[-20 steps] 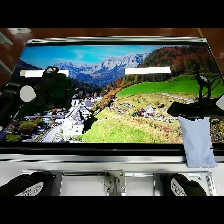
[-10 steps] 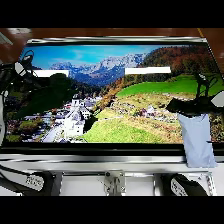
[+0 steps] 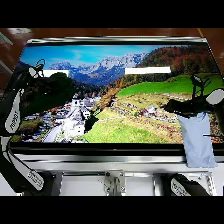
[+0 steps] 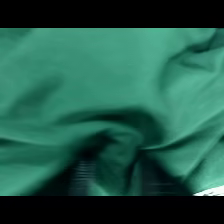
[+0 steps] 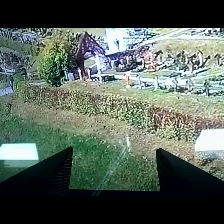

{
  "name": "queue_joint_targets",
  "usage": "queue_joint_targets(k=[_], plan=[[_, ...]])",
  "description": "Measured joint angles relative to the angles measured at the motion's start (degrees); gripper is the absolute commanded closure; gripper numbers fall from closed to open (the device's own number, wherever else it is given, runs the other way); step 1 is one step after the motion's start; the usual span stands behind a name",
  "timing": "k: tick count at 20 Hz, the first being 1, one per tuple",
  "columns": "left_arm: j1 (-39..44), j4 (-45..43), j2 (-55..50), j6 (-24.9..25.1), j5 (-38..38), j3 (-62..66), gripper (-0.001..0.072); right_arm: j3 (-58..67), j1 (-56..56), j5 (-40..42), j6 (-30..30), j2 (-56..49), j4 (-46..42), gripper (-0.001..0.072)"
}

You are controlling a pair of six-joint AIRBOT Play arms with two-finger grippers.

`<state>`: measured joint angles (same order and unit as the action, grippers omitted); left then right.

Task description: Fold the shirts.

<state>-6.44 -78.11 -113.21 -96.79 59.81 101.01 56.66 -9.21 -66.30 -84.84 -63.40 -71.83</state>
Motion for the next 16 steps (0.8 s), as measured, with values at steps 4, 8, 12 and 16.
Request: queue_joint_targets(k=[4,8,12,16], plan=[[0.57,3.69,0.74,2.51,2.73,3.48,0.0666,0.0,0.0,-0.55,0.07,-0.15,0.11,0.0076],[4.44,5.95,9.94,10.71,7.45,6.95,0.0666,2.16,0.0,-2.97,2.49,0.15,-0.42,0.0076],[11.65,7.23,25.2,14.78,10.69,8.04,0.0666,9.49,0.02,-7.5,3.52,3.13,-1.7,0.0076],[21.4,10.01,37.09,14.84,12.07,8.28,0.0666,16.85,0.02,-10.4,3.61,9.25,-1.7,0.0076]])
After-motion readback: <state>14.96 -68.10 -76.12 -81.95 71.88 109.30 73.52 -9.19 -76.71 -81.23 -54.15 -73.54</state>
